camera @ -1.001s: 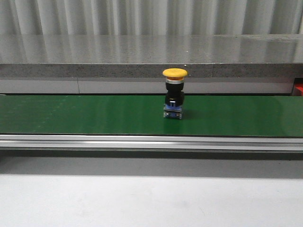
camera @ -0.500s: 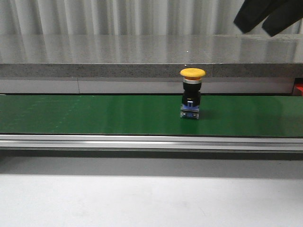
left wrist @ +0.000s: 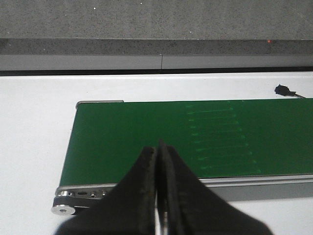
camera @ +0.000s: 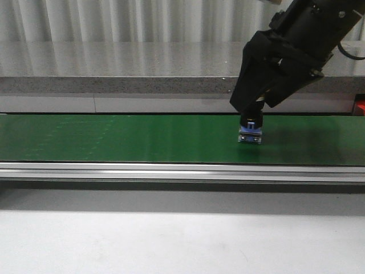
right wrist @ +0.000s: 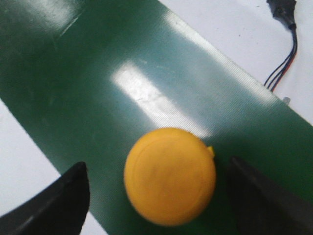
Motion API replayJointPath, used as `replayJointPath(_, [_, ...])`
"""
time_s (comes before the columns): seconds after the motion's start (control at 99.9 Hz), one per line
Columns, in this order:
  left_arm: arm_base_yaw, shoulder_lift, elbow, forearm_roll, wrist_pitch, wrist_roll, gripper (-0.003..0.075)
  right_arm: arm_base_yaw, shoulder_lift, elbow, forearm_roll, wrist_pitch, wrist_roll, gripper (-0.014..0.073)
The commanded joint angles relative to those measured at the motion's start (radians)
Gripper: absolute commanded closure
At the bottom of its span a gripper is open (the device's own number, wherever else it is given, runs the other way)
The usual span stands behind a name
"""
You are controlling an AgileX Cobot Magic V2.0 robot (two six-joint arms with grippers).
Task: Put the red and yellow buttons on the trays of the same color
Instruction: 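Lower the right gripper onto the yellow button on the belt and grasp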
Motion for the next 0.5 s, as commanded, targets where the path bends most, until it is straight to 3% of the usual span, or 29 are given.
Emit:
replayJointPath(0.0, [-0.009, 0.003, -0.029, -0.007, -0.074, -0.005, 0.0741, 0.0, -0.024, -0.026, 0.027, -0.058, -0.01, 0.0067])
replayJointPath(0.06, [-0.009, 0.003, -0.029, -0.007, -0.074, -0.005, 0.0741, 0.0, -0.023, -0.026, 0.027, -0.07, -0.009, 0.0144])
replayJointPath(0.16, [-0.009, 0.003, -0.029, -0.007, -0.074, -0.005, 0.0741, 0.0, -0.025, -0.026, 0.027, -0.094, -0.009, 0.0358])
replayJointPath(0.26, [-0.009, 0.003, -0.029, -0.007, -0.074, -0.005, 0.0741, 0.0, -0.026, -0.026, 0.026, -0.084, -0.009, 0.0517])
replayJointPath(0.33, [-0.009, 0.003, -0.029, -0.007, -0.074, -0.005, 0.0741, -0.002, -0.037, -0.026, 0.026, -0.05, -0.008, 0.0561])
replayJointPath(0.49, [-0.009, 0.003, -0.029, -0.007, -0.074, -0.005, 0.0741, -0.042, -0.109, -0.026, -0.02, 0.026, 0.053, 0.0559])
